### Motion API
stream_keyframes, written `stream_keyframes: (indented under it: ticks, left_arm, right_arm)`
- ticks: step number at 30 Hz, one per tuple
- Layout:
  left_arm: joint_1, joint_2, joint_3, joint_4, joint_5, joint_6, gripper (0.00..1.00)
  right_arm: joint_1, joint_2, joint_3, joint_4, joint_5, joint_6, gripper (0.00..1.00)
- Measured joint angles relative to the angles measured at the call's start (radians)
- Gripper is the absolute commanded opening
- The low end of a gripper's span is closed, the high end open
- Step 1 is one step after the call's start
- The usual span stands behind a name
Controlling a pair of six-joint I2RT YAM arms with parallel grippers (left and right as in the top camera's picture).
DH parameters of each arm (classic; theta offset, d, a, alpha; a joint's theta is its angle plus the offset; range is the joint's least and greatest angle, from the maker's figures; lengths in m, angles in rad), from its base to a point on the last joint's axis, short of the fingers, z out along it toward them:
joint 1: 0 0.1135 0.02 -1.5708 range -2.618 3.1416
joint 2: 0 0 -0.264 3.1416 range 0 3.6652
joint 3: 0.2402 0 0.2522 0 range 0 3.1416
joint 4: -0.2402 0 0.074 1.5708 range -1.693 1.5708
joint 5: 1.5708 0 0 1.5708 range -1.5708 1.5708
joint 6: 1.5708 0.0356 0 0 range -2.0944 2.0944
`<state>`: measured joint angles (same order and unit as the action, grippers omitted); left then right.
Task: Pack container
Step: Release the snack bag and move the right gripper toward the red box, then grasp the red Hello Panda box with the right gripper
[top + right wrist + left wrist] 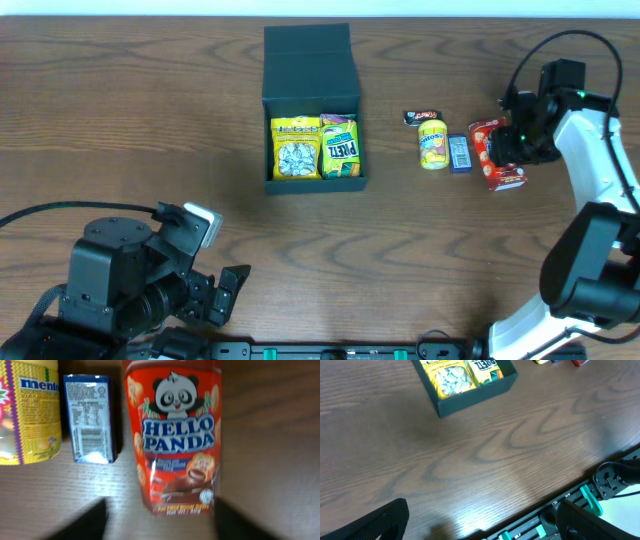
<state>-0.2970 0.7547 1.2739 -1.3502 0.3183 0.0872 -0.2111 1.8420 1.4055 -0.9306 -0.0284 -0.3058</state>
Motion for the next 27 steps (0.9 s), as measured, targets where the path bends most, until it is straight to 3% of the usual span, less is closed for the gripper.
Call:
stream_keyframes:
  ticks: [13,27]
  left_arm:
    - [0.0,0.0,0.0,0.0,0.0,0.0,0.95]
    - [0.0,0.0,0.0,0.0,0.0,0.0,0.95]
  right_arm:
    - [0.0,0.0,-0.041,0.209,0.01,-0.075,0.99]
    - [0.0,0.149,-0.072,0.233,0.011,-0.079,0.99]
